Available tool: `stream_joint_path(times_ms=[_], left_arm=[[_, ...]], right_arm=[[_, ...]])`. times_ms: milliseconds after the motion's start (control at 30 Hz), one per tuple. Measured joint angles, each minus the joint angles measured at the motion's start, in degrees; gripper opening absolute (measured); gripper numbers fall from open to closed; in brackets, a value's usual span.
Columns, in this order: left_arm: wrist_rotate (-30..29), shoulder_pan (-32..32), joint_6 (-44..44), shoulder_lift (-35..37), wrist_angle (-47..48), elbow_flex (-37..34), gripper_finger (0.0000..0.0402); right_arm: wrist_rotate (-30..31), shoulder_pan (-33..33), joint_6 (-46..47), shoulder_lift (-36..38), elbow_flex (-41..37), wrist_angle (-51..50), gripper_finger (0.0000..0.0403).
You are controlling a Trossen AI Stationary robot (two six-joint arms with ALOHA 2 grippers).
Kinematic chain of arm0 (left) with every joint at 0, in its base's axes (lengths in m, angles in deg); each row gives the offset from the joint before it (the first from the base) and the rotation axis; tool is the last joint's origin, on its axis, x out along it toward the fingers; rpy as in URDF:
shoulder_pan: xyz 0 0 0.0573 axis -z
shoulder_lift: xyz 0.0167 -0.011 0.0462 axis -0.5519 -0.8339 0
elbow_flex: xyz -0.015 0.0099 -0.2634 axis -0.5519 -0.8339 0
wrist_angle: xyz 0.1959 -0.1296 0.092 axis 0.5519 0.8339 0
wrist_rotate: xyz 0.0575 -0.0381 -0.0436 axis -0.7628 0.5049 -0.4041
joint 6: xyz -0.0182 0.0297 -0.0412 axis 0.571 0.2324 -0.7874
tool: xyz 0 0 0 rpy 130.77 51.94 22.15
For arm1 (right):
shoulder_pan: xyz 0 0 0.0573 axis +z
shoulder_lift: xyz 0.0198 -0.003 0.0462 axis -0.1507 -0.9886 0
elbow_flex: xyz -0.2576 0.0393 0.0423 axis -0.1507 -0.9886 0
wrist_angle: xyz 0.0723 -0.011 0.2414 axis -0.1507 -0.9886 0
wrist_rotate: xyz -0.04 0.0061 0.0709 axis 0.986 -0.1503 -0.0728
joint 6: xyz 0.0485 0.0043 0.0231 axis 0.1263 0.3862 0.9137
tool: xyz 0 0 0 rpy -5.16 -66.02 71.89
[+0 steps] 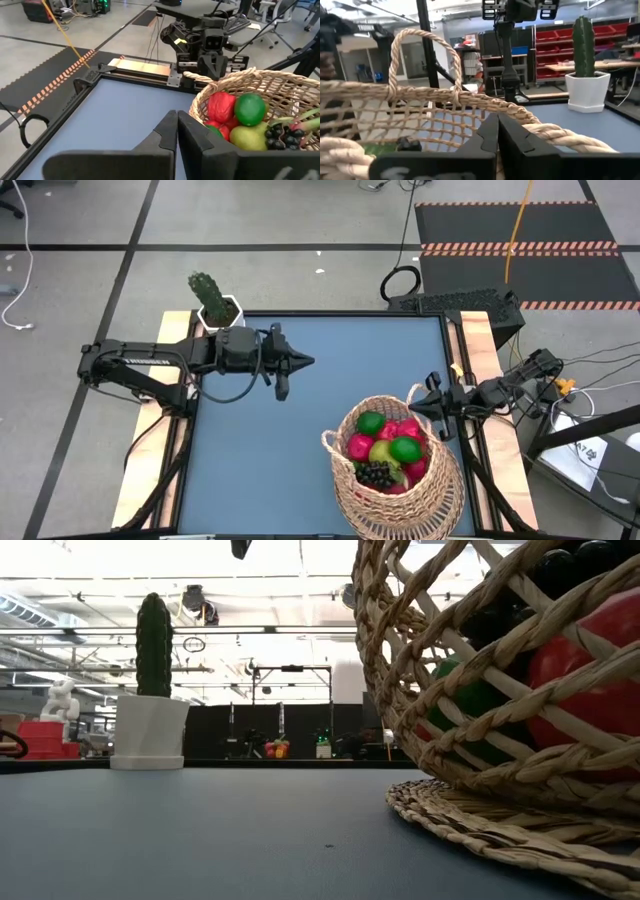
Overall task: Build produce basket
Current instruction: Return to Home Position
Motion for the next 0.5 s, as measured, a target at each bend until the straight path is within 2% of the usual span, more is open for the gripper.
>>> stream_joint_path(times_ms=[233, 367, 500], left_arm=[[-0.46, 0.00, -0.02, 0.00, 0.02, 0.00, 0.0014], [-0.46, 0.00, -0.04, 0.00, 0.01, 0.00, 0.0003], [-0.46, 0.00, -0.07, 0.00, 0.02, 0.00, 0.0012]], right_arm=[[-0.04, -0.40, -1.80, 0.04, -0.04, -4.37, 0.0000], [-3.37, -1.32, -1.46, 0.07, -0.06, -5.13, 0.0000], [-4.43, -1.98, -1.55, 0.07, -0.07, -4.98, 0.0000]])
